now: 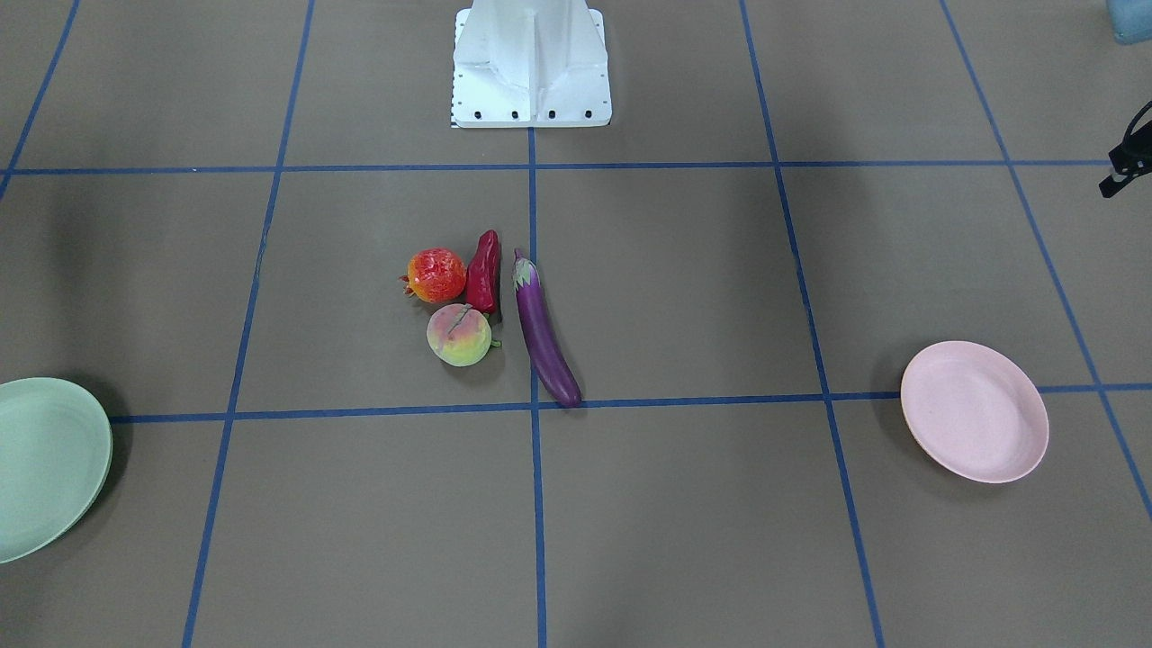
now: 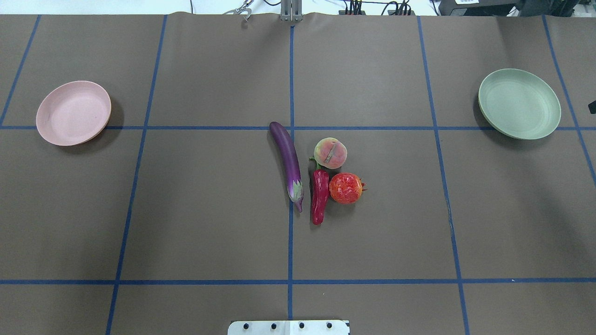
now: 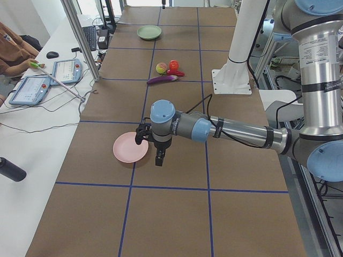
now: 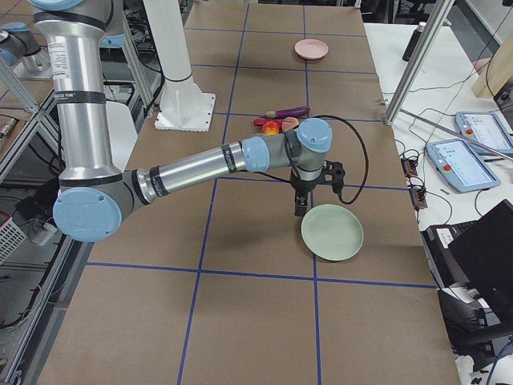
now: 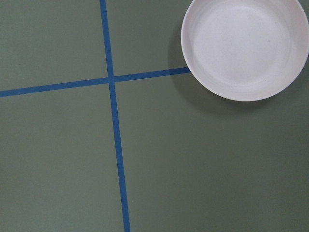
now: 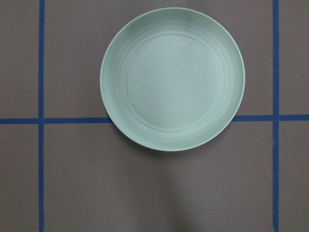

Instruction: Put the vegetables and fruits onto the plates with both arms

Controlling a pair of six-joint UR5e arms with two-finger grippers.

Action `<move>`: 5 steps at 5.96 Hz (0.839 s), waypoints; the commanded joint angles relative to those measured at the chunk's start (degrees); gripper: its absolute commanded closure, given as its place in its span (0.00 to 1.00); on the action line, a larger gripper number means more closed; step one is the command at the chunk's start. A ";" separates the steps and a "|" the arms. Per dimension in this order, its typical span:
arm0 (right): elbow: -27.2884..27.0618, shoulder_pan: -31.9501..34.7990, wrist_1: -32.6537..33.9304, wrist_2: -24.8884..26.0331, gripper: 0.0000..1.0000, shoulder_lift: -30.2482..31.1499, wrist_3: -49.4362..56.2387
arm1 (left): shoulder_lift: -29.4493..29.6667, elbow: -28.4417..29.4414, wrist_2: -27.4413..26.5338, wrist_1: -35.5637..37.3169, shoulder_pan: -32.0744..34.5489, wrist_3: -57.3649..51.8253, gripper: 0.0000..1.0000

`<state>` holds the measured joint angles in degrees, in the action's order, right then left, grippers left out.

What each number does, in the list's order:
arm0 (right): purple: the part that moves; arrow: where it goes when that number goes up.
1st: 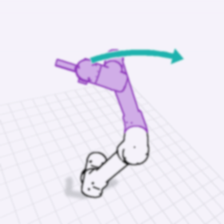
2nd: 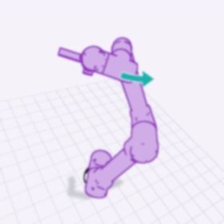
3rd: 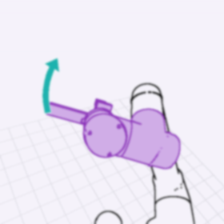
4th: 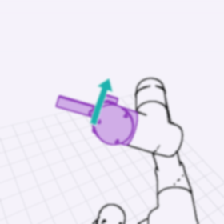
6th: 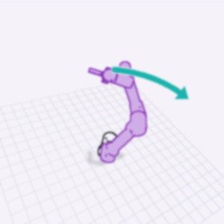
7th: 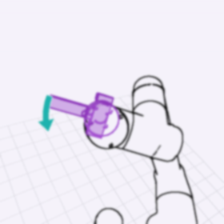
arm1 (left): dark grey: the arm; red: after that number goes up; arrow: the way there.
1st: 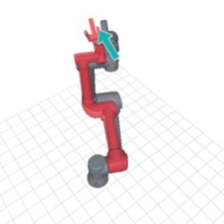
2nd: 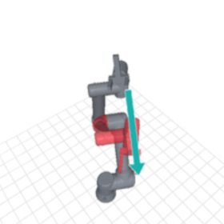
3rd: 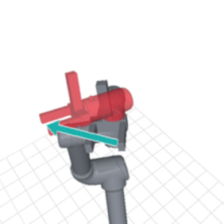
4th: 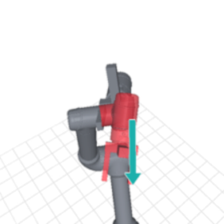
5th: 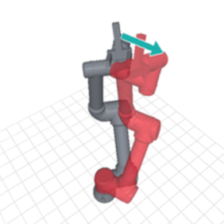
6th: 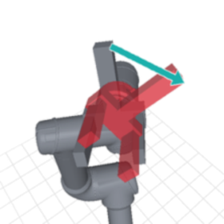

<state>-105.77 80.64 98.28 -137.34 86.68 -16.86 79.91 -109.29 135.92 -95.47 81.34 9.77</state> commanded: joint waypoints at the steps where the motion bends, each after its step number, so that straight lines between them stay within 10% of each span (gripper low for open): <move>1: -0.22 0.05 -0.02 -0.04 0.00 0.42 0.07 | -0.62 0.21 0.75 -1.55 0.31 0.24 0.00; 5: 0.04 0.05 -0.37 -0.12 0.00 0.33 -0.11 | -0.63 0.91 5.63 -1.82 0.05 0.07 0.00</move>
<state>-105.79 80.68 97.94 -137.46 87.09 -16.84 79.24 -108.65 138.72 -97.02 81.57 9.93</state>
